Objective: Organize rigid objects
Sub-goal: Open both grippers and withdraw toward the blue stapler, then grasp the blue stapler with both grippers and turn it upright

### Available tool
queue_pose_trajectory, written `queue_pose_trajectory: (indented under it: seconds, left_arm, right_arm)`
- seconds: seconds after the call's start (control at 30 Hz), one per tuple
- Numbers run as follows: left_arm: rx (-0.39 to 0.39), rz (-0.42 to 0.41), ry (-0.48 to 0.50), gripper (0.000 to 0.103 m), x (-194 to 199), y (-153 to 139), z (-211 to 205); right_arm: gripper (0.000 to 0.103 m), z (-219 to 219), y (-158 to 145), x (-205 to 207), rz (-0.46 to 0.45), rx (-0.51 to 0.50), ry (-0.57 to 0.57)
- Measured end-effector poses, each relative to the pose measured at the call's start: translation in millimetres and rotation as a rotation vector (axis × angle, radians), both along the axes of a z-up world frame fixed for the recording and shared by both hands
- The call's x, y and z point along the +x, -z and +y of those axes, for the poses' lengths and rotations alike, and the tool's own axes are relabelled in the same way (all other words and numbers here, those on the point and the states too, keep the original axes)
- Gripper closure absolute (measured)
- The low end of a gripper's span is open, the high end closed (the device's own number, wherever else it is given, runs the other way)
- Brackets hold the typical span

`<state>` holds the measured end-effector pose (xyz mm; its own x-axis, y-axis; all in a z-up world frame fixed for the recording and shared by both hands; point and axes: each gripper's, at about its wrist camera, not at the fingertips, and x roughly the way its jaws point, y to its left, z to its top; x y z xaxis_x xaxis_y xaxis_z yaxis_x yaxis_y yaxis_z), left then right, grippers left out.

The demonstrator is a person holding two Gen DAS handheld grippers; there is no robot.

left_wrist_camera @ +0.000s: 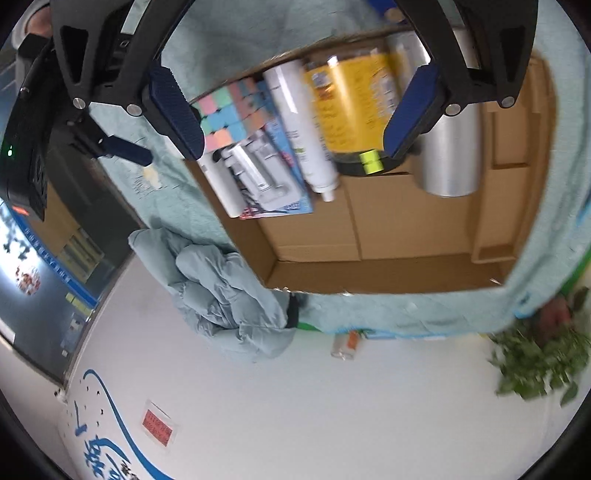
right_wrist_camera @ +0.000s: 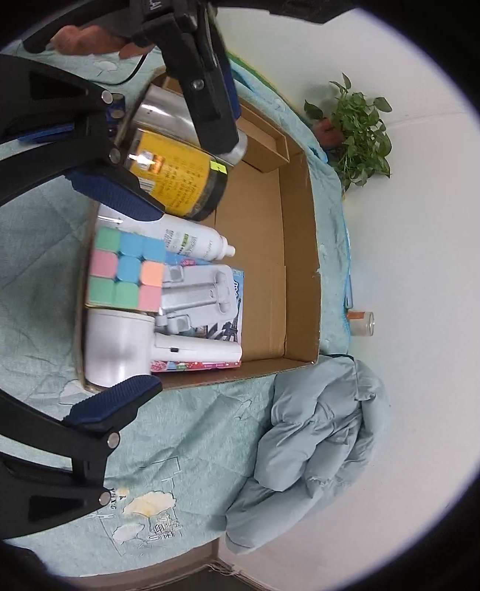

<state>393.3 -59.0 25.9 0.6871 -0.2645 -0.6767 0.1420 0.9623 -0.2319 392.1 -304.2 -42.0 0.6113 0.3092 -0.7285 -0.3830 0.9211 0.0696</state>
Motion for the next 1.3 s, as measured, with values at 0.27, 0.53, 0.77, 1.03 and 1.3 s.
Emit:
queue_pose_trajectory:
  seconds: [0.27,0.53,0.77,1.03,1.3]
  left_arm:
    - [0.184,-0.112,-0.143,0.001,-97.5,-27.4,57.5]
    - [-0.013,0.177,-0.195,0.002,-151.0,62.1,116.5]
    - [-0.215,0.31,-0.162,0.034,-139.1,135.2,117.1]
    - [-0.319,0.309,-0.028,0.056,-127.7,148.9,95.7]
    - [-0.421,0.291,0.082,0.053,-120.6,133.3,64.0]
  right_arm:
    - [0.01,18.2,-8.1,-50.4,-0.091,0.016,-0.098]
    - [0.003,72.3,45.2,-105.3,0.106,0.127,-0.402]
    - [0.007,122.4,89.8,-132.1,0.099,0.065,-0.41]
    - [0.049,130.0,103.6,-131.4,0.103,0.034,-0.379]
    - [0.052,79.8,103.5,-110.4,0.152,0.121,-0.241]
